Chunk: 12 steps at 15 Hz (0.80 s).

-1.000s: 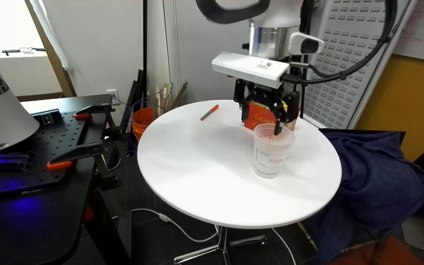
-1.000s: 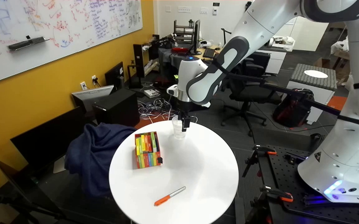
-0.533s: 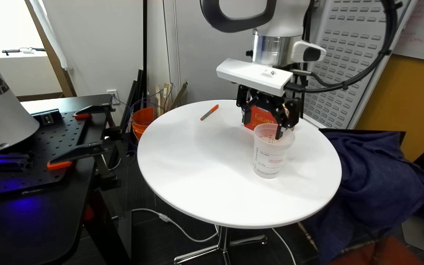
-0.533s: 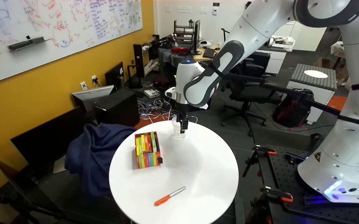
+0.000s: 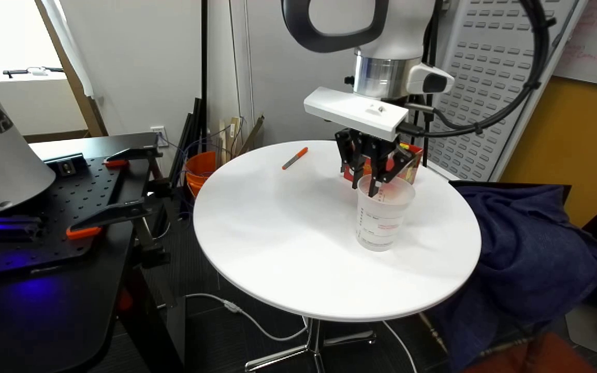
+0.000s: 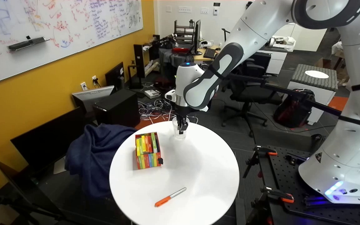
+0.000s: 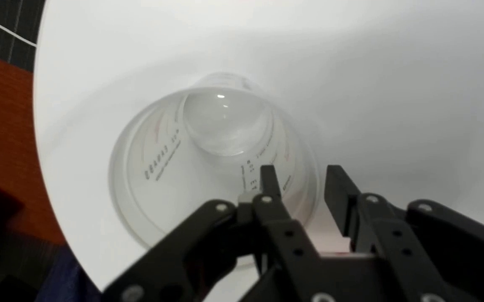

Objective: Remove the marker from the cup and place it on the table and move the cup to the left

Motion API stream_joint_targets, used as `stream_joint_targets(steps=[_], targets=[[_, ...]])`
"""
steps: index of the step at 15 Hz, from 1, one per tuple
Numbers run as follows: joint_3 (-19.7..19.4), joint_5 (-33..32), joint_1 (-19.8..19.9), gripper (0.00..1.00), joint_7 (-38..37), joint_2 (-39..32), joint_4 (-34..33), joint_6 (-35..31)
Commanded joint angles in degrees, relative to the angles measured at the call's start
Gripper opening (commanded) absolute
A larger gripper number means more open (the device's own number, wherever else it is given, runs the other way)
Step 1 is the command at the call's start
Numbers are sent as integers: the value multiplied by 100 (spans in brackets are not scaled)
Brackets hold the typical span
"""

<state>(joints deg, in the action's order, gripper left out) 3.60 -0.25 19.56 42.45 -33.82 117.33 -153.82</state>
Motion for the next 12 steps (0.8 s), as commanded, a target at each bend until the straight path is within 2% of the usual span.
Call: stream_joint_targets(steps=[1,2,12], targets=[[80,70,104,5,115,-12,-127,172],[71,69,107,0,102,-6,-127,170],[-97,118,28,1,-436,419,169,462]])
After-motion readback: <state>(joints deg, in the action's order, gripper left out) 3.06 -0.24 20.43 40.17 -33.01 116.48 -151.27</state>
